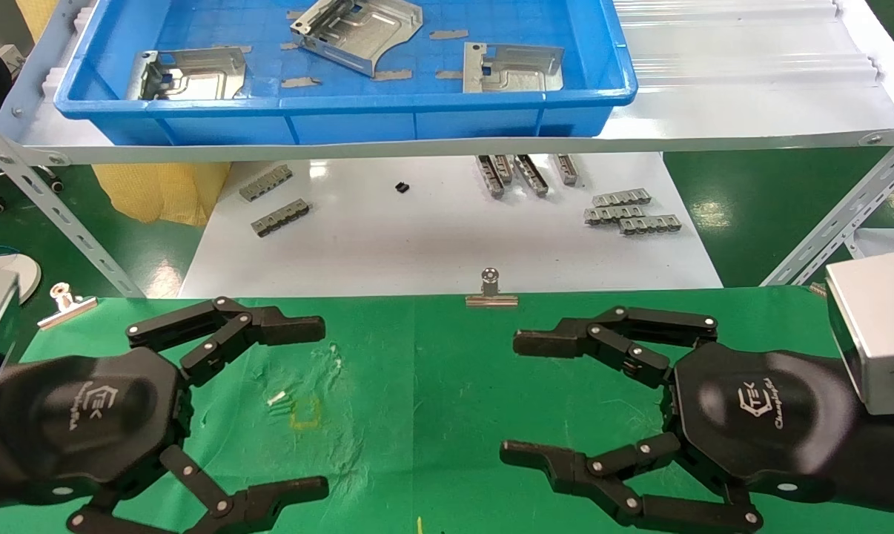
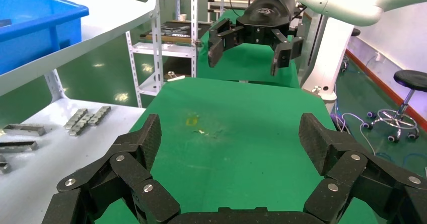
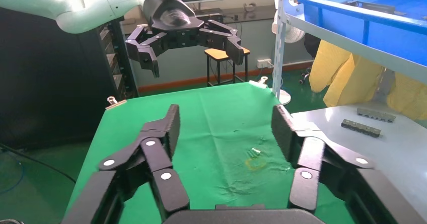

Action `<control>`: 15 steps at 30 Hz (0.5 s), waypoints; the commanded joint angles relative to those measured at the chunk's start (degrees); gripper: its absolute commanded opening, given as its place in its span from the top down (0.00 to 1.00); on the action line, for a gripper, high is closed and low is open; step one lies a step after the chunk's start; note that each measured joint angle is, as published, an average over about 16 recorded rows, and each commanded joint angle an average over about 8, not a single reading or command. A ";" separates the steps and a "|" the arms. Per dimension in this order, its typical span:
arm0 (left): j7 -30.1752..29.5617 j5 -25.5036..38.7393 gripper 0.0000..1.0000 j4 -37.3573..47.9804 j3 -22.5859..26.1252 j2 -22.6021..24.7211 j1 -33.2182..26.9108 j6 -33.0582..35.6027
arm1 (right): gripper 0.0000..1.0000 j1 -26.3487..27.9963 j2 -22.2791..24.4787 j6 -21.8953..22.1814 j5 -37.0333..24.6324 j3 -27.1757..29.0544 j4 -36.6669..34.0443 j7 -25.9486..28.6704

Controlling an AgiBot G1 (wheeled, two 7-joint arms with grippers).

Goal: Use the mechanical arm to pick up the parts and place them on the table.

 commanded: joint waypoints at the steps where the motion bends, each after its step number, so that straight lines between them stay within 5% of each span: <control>1: 0.00 0.00 0.00 0.00 0.00 0.00 0.00 0.00 | 1.00 0.00 0.00 0.00 0.00 0.00 0.00 0.00; 15: 0.01 0.01 0.00 -0.01 0.00 -0.01 0.01 -0.02 | 1.00 0.00 0.00 0.00 0.00 0.00 0.00 0.00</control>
